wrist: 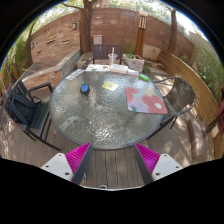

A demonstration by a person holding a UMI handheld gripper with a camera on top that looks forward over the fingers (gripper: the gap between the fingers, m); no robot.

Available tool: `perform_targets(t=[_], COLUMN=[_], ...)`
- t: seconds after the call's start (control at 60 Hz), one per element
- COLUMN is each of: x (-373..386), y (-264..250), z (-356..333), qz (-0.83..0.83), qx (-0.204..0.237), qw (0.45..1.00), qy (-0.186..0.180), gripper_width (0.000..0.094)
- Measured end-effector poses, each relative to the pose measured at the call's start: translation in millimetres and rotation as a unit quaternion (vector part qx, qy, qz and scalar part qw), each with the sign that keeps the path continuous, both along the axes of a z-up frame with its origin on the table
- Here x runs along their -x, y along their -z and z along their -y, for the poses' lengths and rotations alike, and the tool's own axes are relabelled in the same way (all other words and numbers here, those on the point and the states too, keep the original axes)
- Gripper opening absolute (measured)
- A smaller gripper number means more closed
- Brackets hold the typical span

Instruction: Arrange mouse

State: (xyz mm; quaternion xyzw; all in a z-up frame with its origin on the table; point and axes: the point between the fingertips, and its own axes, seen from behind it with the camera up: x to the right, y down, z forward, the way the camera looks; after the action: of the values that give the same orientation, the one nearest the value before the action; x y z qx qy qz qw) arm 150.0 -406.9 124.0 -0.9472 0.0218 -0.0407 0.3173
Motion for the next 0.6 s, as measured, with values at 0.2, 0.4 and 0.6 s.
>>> perform_targets(t=[0.2,0.4,0.6], x=[74,120,140], y=[53,87,122], z=[-127,-284,-388], qz=[-0.034,-0.029,-0.012], qx=[-0.042,-0.088,-0.095], qw=[0.998,0.994,0.994], qy=[-0.033,-0.054,-0.058], gripper_width=[0.0850,0.0849,0.0811])
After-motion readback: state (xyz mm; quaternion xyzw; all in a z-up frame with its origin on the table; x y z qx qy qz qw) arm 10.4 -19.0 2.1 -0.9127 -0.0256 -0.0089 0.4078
